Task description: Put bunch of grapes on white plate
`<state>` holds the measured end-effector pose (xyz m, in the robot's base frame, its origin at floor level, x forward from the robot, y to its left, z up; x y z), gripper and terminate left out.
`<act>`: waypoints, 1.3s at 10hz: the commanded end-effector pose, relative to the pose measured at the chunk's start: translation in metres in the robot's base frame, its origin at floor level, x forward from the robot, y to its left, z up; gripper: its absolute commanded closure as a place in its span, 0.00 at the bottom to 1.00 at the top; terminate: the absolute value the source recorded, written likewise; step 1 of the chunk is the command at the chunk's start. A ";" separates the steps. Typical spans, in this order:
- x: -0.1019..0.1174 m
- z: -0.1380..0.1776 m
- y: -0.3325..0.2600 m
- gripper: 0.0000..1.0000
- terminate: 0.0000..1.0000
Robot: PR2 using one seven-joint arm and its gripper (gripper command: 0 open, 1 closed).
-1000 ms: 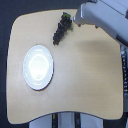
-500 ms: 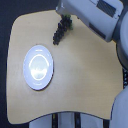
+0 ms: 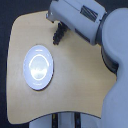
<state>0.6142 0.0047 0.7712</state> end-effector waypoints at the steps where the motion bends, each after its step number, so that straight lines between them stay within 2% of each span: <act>1: -0.009 -0.046 -0.001 0.00 0.00; 6: -0.017 -0.076 0.012 0.00 0.00; 11: 0.004 -0.076 0.002 0.00 0.00; 12: 0.003 -0.074 0.003 1.00 0.00; 13: -0.002 -0.073 0.004 1.00 0.00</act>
<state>0.6135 0.0061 0.7025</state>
